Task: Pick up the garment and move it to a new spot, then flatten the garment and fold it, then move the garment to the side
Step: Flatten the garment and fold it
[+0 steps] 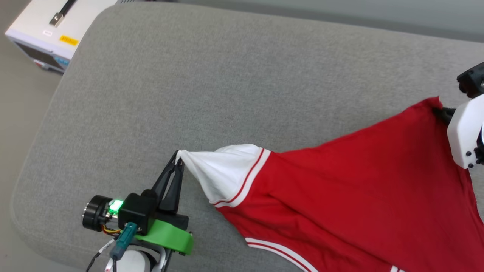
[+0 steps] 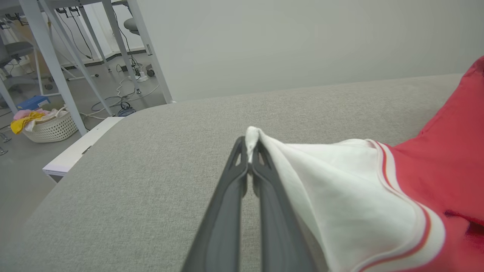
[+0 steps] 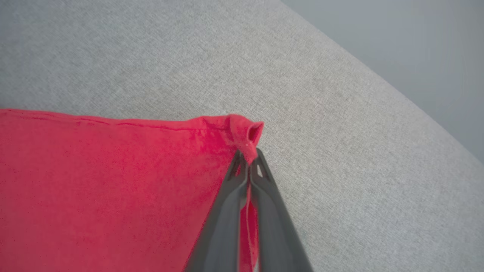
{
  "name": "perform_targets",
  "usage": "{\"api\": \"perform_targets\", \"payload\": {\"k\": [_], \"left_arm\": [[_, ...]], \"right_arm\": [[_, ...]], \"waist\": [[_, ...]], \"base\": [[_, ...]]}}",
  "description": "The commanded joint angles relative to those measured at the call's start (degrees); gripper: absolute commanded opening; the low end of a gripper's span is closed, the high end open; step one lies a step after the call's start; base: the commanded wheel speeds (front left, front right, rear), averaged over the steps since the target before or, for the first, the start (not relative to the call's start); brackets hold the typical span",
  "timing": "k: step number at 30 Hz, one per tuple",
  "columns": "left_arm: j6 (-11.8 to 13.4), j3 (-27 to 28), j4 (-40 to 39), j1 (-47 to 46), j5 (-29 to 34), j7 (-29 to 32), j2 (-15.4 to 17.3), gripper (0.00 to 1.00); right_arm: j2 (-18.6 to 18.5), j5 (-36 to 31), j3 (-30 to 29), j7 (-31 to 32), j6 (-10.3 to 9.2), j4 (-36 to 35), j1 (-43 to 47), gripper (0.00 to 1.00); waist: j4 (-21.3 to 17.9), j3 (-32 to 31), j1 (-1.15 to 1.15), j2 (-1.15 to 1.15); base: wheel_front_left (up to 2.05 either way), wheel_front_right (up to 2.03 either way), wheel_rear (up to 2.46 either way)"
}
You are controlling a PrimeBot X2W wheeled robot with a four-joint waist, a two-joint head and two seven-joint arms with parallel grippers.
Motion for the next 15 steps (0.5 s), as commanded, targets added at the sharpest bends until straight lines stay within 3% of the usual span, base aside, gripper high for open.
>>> {"api": "perform_targets", "payload": {"k": [1,8,15], "left_arm": [[0.23,0.47,-0.85,0.56,0.38,-0.34,0.87,0.00],[0.70,2.83,-5.20,-1.86,1.54,-0.17,4.48,0.00],[-1.31,2.80,-8.71,-13.14,1.15,1.90,8.03,0.00]], "right_arm": [[-0.47,0.44,-0.65,-1.71,0.00,-0.72,0.38,0.00],[-0.26,-1.09,-5.34,-10.14,0.00,-4.84,0.88,0.00],[2.28,-3.26,-13.06,-13.60,0.00,-8.67,-0.15,0.00]], "waist": [[-2.94,-3.95,-0.01,0.00],[-6.40,-7.11,-0.01,0.00],[-8.79,-6.57,-0.01,0.00]], "base": [[0.00,0.00,0.00],[0.00,0.00,0.00],[0.00,0.00,0.00]]}}
